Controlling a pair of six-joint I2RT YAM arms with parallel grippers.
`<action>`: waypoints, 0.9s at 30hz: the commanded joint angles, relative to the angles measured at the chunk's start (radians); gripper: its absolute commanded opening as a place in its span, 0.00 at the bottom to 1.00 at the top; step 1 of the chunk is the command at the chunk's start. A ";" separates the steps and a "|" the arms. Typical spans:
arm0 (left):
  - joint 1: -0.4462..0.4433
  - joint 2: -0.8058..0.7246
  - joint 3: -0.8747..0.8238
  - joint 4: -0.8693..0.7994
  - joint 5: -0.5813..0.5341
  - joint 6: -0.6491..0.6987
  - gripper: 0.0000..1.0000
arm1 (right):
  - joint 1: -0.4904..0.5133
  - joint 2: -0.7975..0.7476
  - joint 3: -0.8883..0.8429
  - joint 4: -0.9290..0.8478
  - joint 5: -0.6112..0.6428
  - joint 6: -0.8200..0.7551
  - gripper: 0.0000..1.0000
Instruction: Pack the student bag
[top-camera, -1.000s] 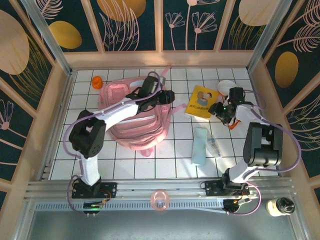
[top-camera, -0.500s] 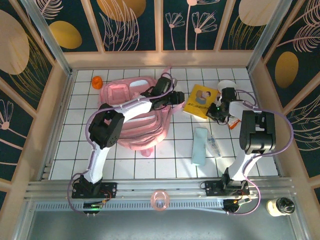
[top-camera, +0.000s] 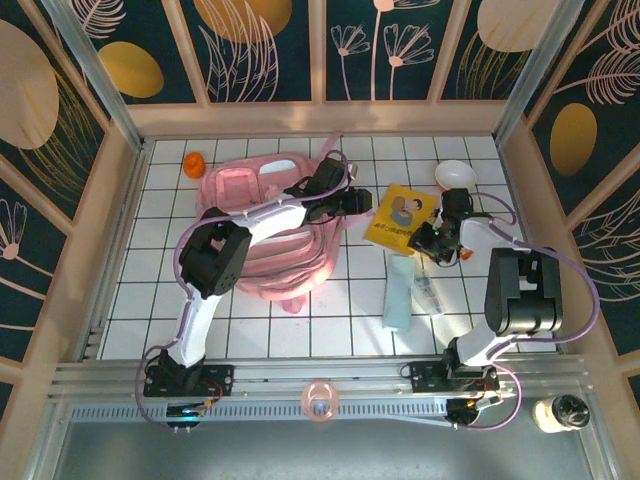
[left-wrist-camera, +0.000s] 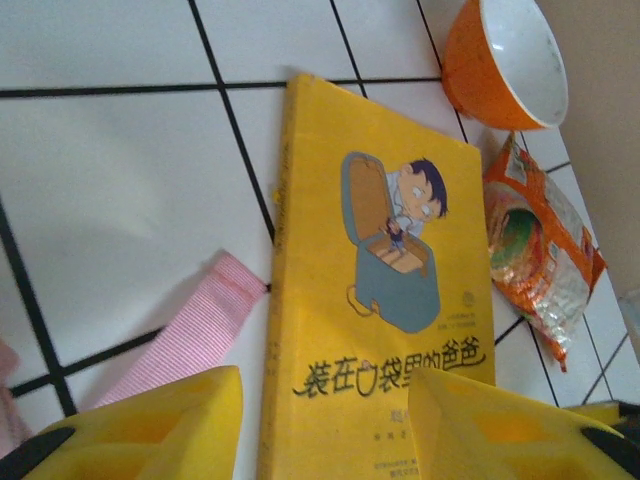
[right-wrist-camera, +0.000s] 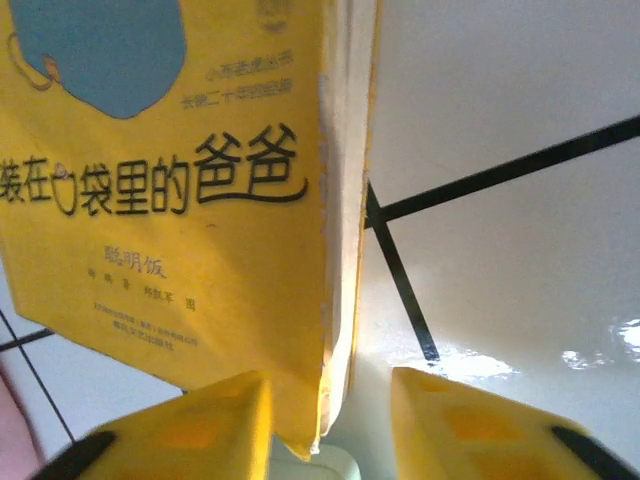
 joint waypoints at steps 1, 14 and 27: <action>-0.018 0.001 -0.043 0.005 0.020 -0.026 0.47 | -0.010 -0.004 0.079 -0.033 0.010 -0.002 0.41; -0.028 0.061 -0.071 0.019 0.066 -0.048 0.43 | -0.013 0.182 0.114 0.002 0.052 -0.023 0.37; -0.048 0.150 -0.007 0.041 0.160 -0.091 0.42 | -0.008 0.166 0.002 0.104 -0.066 0.015 0.13</action>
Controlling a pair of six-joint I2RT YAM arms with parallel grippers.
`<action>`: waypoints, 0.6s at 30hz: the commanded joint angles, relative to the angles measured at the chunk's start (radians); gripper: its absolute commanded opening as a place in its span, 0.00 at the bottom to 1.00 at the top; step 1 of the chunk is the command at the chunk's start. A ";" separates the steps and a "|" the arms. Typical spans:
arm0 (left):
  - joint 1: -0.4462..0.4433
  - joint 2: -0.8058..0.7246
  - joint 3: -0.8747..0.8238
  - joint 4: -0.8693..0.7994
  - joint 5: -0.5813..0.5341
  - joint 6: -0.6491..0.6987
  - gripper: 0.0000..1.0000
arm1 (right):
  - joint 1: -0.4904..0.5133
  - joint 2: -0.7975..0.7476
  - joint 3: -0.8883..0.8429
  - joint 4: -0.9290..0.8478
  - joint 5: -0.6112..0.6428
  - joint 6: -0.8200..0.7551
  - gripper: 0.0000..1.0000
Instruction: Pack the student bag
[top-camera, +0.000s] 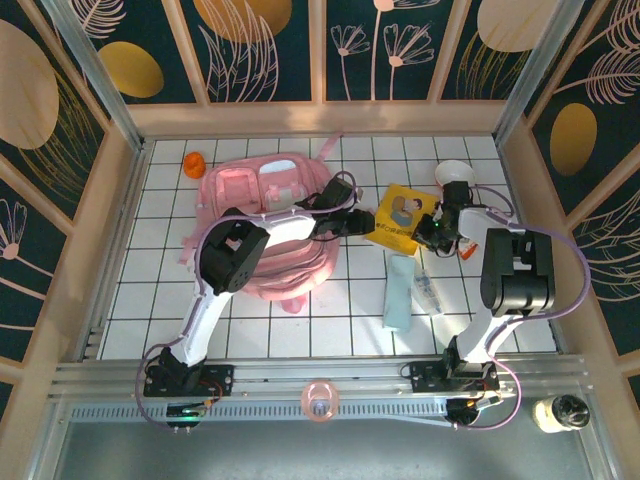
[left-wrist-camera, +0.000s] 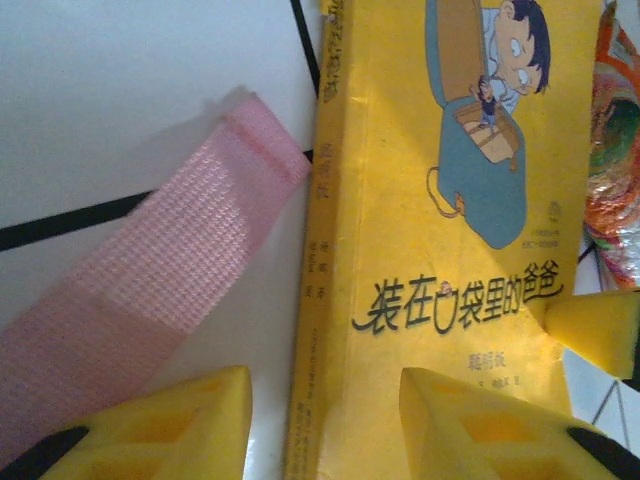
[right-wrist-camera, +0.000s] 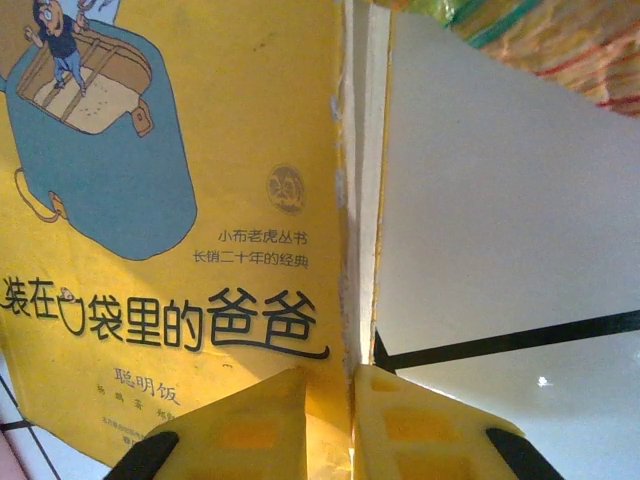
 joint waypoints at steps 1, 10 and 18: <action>-0.023 0.036 0.019 0.023 0.087 -0.044 0.42 | 0.016 0.024 -0.065 0.027 -0.053 0.022 0.13; -0.031 -0.068 -0.020 0.123 0.167 -0.126 0.41 | 0.029 -0.019 -0.100 0.073 -0.102 0.053 0.12; -0.031 -0.139 -0.054 0.206 0.213 -0.183 0.43 | 0.029 -0.044 -0.120 0.093 -0.121 0.065 0.11</action>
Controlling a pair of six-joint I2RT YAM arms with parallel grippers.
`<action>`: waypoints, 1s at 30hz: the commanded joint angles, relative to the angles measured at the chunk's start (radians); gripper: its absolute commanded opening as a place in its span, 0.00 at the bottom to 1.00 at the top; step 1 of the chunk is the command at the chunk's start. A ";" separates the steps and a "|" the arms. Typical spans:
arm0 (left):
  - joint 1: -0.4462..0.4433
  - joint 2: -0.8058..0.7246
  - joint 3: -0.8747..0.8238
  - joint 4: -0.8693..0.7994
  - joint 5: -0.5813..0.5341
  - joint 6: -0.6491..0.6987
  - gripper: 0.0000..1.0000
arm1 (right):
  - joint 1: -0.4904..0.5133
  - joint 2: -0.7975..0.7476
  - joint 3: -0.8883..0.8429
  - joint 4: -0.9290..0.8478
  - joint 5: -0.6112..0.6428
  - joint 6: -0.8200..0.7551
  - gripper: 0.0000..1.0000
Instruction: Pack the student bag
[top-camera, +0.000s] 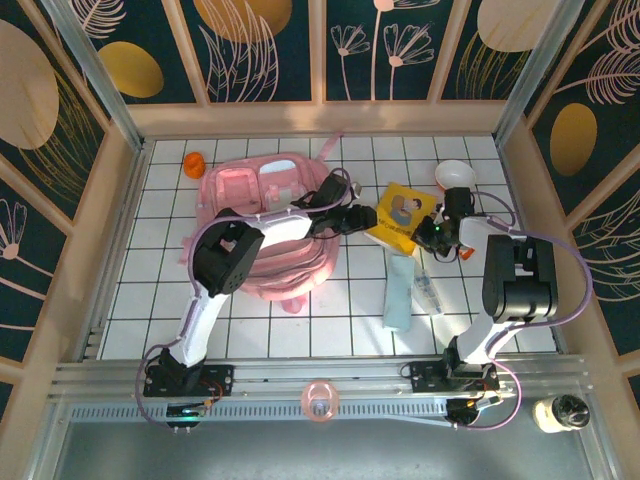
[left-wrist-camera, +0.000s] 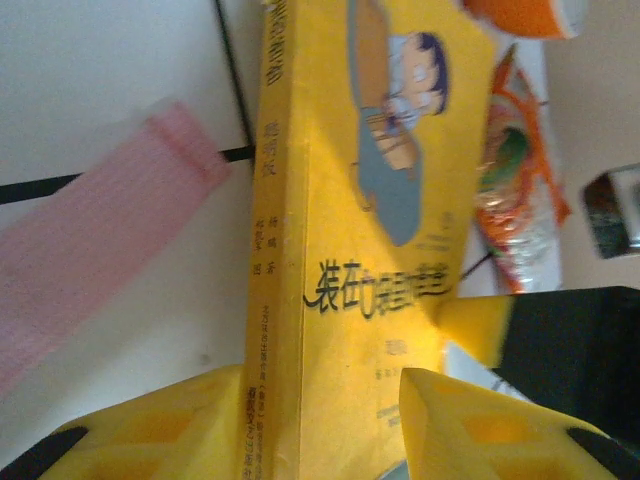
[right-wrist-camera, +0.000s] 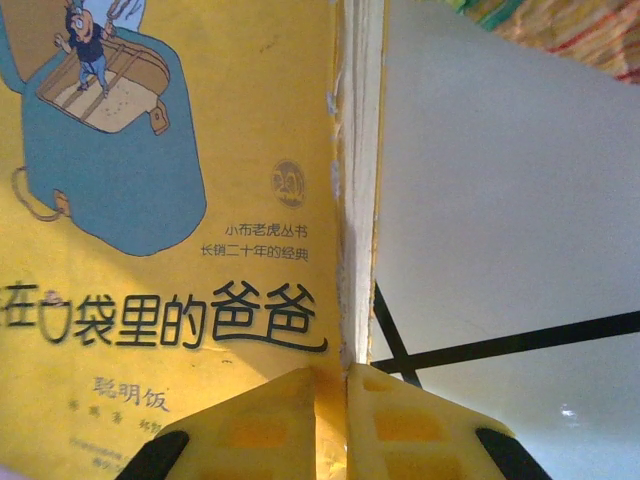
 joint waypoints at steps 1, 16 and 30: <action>-0.035 -0.074 -0.004 0.117 0.125 -0.044 0.43 | 0.031 0.000 -0.039 -0.023 -0.084 0.014 0.11; -0.035 0.018 -0.007 0.290 0.159 -0.146 0.44 | 0.056 -0.013 -0.080 0.007 -0.100 0.033 0.06; -0.035 -0.016 -0.097 0.147 0.042 -0.049 0.45 | 0.105 0.009 -0.097 -0.029 -0.050 0.020 0.00</action>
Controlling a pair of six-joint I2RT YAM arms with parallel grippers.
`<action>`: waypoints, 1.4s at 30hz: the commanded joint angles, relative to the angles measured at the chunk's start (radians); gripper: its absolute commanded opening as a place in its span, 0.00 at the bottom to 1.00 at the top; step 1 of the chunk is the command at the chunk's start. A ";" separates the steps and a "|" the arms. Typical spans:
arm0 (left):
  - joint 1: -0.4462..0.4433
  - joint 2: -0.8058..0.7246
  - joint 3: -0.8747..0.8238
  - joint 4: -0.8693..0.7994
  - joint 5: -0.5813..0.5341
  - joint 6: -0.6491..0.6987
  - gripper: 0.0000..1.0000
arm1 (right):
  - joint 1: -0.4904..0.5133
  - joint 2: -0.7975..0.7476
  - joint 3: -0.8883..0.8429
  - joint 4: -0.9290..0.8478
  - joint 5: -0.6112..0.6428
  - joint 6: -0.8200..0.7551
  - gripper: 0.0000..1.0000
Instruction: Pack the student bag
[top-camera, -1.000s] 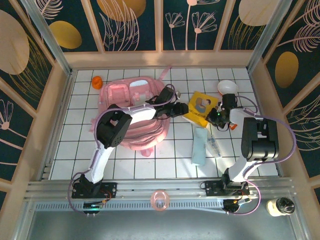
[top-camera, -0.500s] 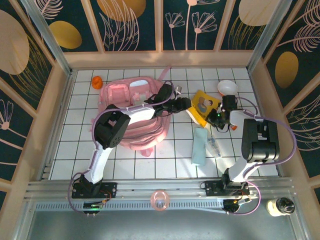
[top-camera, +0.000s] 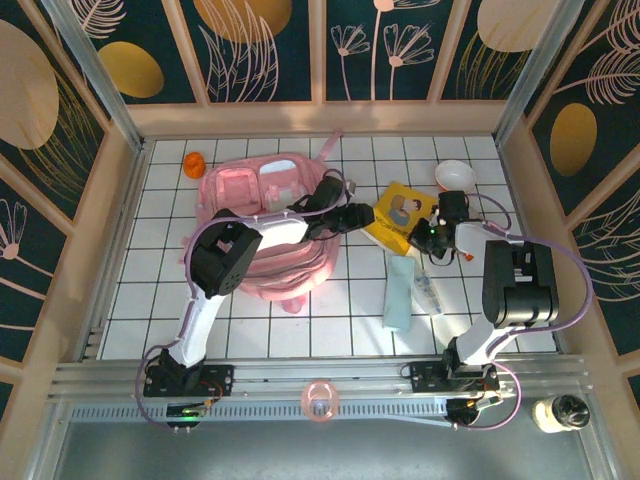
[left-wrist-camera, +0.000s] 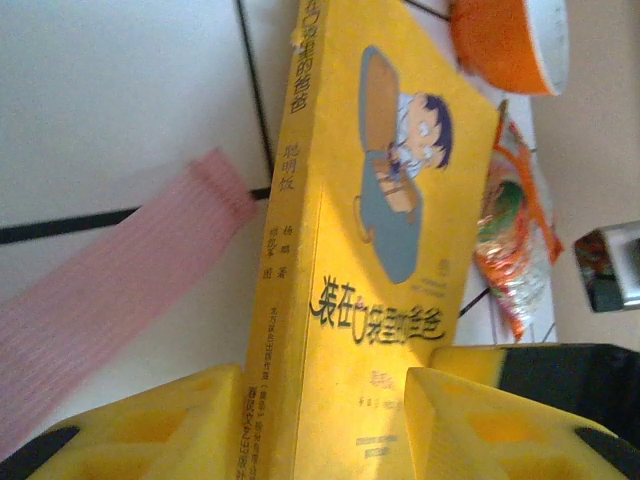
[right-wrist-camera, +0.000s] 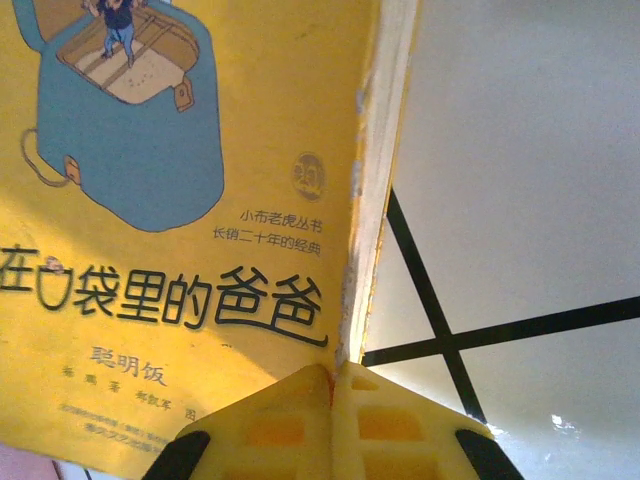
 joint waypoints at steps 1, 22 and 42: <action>-0.041 0.009 -0.014 0.059 0.132 -0.026 0.45 | 0.059 0.037 -0.045 -0.083 -0.080 -0.009 0.00; -0.041 -0.188 -0.233 0.066 0.077 -0.043 0.46 | 0.124 0.058 -0.016 -0.083 -0.147 -0.055 0.00; -0.020 -0.114 0.033 -0.263 -0.368 0.252 0.51 | 0.124 0.109 0.046 -0.213 0.026 -0.125 0.00</action>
